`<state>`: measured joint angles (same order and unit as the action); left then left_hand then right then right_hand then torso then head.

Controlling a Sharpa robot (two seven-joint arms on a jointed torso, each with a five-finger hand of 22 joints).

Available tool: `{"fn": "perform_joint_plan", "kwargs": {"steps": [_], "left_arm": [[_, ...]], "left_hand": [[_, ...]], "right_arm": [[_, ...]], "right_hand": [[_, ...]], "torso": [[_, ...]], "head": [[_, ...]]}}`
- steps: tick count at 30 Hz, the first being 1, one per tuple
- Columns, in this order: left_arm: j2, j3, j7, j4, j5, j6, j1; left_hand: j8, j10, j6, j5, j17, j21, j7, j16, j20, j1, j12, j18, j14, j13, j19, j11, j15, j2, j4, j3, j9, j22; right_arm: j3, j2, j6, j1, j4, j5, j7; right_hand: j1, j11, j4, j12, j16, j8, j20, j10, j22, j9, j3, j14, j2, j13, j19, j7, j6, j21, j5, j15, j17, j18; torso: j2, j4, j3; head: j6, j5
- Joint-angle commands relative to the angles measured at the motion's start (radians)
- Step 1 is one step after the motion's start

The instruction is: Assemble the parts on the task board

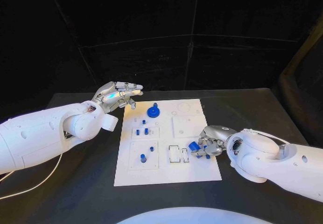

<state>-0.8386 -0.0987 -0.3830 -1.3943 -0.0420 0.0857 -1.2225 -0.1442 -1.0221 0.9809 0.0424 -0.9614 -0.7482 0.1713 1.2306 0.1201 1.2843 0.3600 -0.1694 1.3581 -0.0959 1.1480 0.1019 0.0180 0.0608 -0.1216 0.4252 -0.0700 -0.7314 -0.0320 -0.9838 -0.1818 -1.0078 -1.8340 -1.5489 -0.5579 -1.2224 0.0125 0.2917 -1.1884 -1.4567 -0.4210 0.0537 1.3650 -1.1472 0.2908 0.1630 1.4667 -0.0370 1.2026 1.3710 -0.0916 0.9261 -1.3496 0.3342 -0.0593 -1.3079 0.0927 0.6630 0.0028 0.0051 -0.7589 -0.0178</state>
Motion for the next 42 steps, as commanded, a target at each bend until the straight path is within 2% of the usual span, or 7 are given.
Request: {"fn": "perform_joint_plan", "kwargs": {"steps": [1,8,11,17,21,27,42], "left_arm": [[-0.001,0.001,-0.003,-0.003,0.003,-0.011,-0.001],[-0.004,0.001,-0.002,-0.005,0.003,-0.012,-0.001],[-0.005,0.001,-0.002,-0.005,0.003,-0.012,-0.001],[-0.004,0.001,-0.002,-0.004,0.003,-0.012,-0.001],[-0.002,0.001,-0.002,-0.004,0.003,-0.013,-0.001],[-0.001,0.001,-0.002,-0.005,0.003,-0.013,-0.001],[-0.001,0.001,-0.001,-0.006,0.003,-0.013,-0.001]], "left_hand": [[-0.007,0.006,-0.003,0.006,0.001,0.002,0.003,-0.005,0.001,-0.007,0.004,-0.014,-0.007,0.001,-0.002,0.002,0.002,-0.002,0.001,-0.004,0.001,0.002],[-0.007,0.006,-0.003,0.006,0.001,0.002,0.003,-0.005,0.001,-0.007,0.004,-0.014,-0.007,0.001,-0.002,0.002,0.002,-0.002,0.001,-0.004,0.001,0.002],[-0.007,0.006,-0.003,0.006,0.001,0.002,0.003,-0.005,0.001,-0.007,0.004,-0.014,-0.007,0.001,-0.002,0.002,0.002,-0.002,0.001,-0.004,0.001,0.002],[-0.007,0.006,-0.003,0.006,0.001,0.002,0.003,-0.005,0.001,-0.007,0.004,-0.014,-0.007,0.001,-0.002,0.002,0.002,-0.002,0.001,-0.004,0.001,0.002],[-0.007,0.006,-0.003,0.006,0.001,0.002,0.003,-0.005,0.001,-0.007,0.004,-0.014,-0.007,0.001,-0.002,0.002,0.002,-0.002,0.001,-0.004,0.001,0.002],[-0.007,0.006,-0.003,0.006,0.001,0.002,0.003,-0.005,0.001,-0.007,0.004,-0.014,-0.007,0.001,-0.002,0.002,0.002,-0.002,0.001,-0.004,0.001,0.002],[-0.007,0.006,-0.003,0.006,0.001,0.002,0.003,-0.005,0.001,-0.007,0.004,-0.014,-0.007,0.001,-0.002,0.002,0.002,-0.002,0.001,-0.004,0.001,0.002]], "right_arm": [[-0.002,0.004,0.016,0.002,0.006,-0.01,-0.023],[-0.002,0.003,-0.031,0.003,0.0,-0.006,-0.023],[-0.002,-0.009,-0.095,0.003,-0.018,0.013,-0.009],[-0.001,-0.038,-0.229,0.003,-0.072,0.075,0.033],[-0.001,-0.041,-0.263,0.003,-0.099,0.123,0.051],[-0.001,-0.018,-0.244,0.002,-0.101,0.166,0.062],[-0.001,0.074,-0.078,0.002,-0.061,0.185,-0.028]], "right_hand": [[-0.006,-0.001,-0.004,-0.005,-0.003,-0.01,-0.001,0.008,-0.003,0.006,0.005,0.062,0.021,0.005,0.005,0.001,-0.009,-0.004,0.019,0.002,-0.026,-0.009],[-0.031,-0.007,-0.006,-0.017,-0.008,-0.031,-0.005,0.019,-0.016,0.025,0.003,0.063,0.049,0.022,0.01,0.009,0.006,-0.012,0.066,-0.003,-0.036,-0.011],[-0.043,-0.013,-0.006,-0.032,-0.014,-0.04,-0.009,0.031,-0.032,0.035,0.002,0.066,0.062,0.039,0.019,0.015,0.02,-0.021,0.106,-0.008,-0.048,-0.014],[-0.039,-0.017,-0.002,-0.038,-0.017,-0.043,-0.012,0.038,-0.042,0.042,0.007,0.067,0.069,0.046,0.024,0.019,0.028,-0.027,0.127,-0.011,-0.056,-0.016],[-0.033,-0.018,-0.001,-0.038,-0.019,-0.043,-0.013,0.039,-0.045,0.045,0.011,0.067,0.07,0.048,0.025,0.02,0.031,-0.028,0.131,-0.012,-0.059,-0.016],[-0.029,-0.018,-0.001,-0.037,-0.019,-0.043,-0.014,0.04,-0.047,0.046,0.014,0.068,0.073,0.048,0.026,0.021,0.031,-0.029,0.131,-0.012,-0.059,-0.017],[0.038,-0.034,0.0,-0.01,-0.016,-0.06,-0.024,0.04,-0.043,0.072,0.049,0.066,0.103,0.034,0.024,0.04,0.078,-0.027,0.103,-0.025,-0.056,-0.016]], "torso": [[-0.001,0.0006,0.0005],[-0.001,-0.0012,0.0005],[-0.001,-0.0018,0.001],[-0.003,-0.0007,0.0008],[-0.001,0.002,-0.0005],[0.0,0.0005,0.0001],[0.0,0.001,-0.0003]], "head": [[0.0,0.001],[0.002,0.0],[0.003,0.001],[0.005,-0.002],[0.007,-0.003],[0.005,0.003],[0.001,0.009]]}}
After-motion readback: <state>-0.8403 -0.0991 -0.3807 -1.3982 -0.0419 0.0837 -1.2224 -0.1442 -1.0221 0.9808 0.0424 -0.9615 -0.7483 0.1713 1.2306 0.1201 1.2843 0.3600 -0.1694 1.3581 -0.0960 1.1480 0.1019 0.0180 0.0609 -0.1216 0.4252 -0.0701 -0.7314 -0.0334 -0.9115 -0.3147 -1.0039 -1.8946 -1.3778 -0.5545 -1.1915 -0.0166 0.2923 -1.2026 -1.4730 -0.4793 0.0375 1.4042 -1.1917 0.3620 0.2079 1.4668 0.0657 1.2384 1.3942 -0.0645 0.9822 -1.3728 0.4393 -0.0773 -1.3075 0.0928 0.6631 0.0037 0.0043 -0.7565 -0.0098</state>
